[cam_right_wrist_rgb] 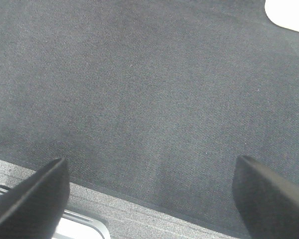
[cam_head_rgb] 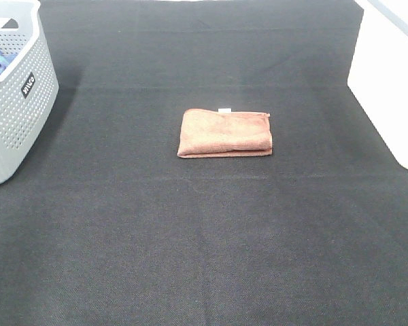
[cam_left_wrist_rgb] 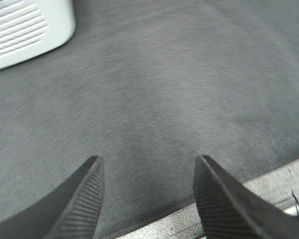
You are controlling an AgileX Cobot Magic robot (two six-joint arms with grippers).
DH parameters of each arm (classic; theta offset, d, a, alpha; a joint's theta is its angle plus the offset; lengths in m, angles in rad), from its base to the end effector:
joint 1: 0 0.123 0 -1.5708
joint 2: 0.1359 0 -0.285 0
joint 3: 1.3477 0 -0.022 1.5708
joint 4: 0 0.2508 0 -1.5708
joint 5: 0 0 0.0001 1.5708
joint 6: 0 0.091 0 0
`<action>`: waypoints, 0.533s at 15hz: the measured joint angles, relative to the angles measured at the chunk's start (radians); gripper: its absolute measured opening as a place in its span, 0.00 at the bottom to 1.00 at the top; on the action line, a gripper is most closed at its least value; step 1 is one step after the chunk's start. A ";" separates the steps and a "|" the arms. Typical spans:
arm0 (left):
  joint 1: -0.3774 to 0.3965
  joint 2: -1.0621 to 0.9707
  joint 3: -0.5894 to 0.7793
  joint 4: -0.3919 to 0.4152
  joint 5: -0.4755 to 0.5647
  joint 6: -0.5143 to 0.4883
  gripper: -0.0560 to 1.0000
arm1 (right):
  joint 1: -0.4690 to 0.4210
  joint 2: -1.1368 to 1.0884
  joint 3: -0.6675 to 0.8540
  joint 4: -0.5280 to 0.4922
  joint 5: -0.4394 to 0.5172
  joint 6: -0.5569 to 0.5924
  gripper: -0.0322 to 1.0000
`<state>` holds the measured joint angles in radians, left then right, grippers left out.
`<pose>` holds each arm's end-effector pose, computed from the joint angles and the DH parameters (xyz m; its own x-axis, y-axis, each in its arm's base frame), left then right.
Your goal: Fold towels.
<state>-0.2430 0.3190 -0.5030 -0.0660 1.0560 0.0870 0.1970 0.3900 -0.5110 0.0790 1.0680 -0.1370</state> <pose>0.0414 -0.0157 0.2724 -0.6690 0.2218 -0.7093 0.3166 0.9486 -0.0019 0.0513 0.0167 0.2707 -0.7149 -0.2431 -0.6556 -0.3117 0.9501 -0.0124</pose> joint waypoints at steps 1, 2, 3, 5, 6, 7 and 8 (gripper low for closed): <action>0.000 0.000 0.000 -0.006 -0.001 0.010 0.55 | 0.000 -0.001 0.000 0.000 -0.001 0.000 0.84; 0.000 0.000 0.000 -0.011 -0.001 0.022 0.55 | 0.000 -0.003 0.000 0.000 -0.001 0.000 0.84; 0.000 0.000 0.000 -0.020 -0.001 0.044 0.55 | 0.000 -0.003 0.000 0.000 -0.001 0.000 0.84; 0.000 0.000 0.000 -0.048 -0.001 0.080 0.55 | 0.000 -0.003 0.000 0.000 -0.001 0.000 0.84; 0.000 0.000 0.000 -0.050 -0.001 0.085 0.55 | 0.000 -0.003 0.000 0.000 -0.001 0.000 0.84; 0.000 0.000 0.000 -0.051 -0.001 0.087 0.55 | 0.000 -0.003 0.000 0.000 -0.001 0.000 0.84; 0.000 0.000 0.000 -0.053 -0.001 0.090 0.55 | 0.000 -0.003 0.000 0.000 -0.001 0.000 0.84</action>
<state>-0.2430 0.3190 -0.5030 -0.1190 1.0550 0.1770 0.1970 0.3870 -0.5110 0.0790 1.0670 -0.1370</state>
